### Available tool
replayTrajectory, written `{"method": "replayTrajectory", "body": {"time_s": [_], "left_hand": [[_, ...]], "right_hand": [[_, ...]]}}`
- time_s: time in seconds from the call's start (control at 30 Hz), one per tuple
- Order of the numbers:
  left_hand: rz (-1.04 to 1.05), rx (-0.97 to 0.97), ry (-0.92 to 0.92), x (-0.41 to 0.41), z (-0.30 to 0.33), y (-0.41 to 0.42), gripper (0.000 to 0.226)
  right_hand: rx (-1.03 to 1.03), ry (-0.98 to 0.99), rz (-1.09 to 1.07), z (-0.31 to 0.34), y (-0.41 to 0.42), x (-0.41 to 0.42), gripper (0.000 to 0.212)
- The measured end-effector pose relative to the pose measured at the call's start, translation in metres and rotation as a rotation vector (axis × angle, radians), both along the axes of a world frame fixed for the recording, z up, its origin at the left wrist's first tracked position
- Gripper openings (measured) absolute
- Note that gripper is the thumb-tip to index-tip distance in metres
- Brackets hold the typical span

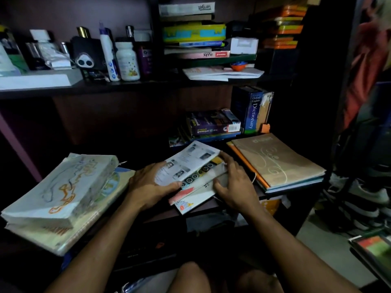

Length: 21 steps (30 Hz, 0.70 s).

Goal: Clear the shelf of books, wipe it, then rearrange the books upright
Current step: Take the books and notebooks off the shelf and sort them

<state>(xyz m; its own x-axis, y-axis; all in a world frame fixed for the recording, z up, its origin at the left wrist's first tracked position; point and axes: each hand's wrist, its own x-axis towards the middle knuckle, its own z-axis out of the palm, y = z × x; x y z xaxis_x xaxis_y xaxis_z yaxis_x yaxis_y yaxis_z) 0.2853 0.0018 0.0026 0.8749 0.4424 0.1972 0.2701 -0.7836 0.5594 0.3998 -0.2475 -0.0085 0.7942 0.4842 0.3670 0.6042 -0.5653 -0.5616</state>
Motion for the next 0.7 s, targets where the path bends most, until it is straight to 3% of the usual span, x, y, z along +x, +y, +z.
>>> {"method": "replayTrajectory", "body": {"time_s": [0.13,0.33,0.43,0.57,0.63,0.7], "left_hand": [[0.069,-0.268,-0.226,-0.006,0.0,0.002,0.094],[0.043,-0.084,-0.03,0.004,-0.004,0.004,0.102],[0.052,0.058,0.151,0.003,0.001,-0.006,0.123],[0.065,0.113,0.231,0.007,0.005,-0.005,0.123],[0.036,0.101,0.225,0.007,0.003,-0.002,0.123],[-0.022,0.023,0.144,0.005,0.0,0.001,0.123]], "right_hand": [[-0.073,0.024,-0.011,0.001,0.002,0.001,0.087],[-0.313,-0.046,0.007,0.004,0.008,0.005,0.074],[-0.25,-0.029,-0.007,0.003,0.006,0.006,0.066],[0.006,-0.052,-0.09,-0.007,0.004,-0.001,0.05],[0.078,-0.207,-0.212,-0.011,0.004,-0.006,0.036],[0.083,-0.276,-0.304,-0.011,0.005,-0.01,0.035]]}}
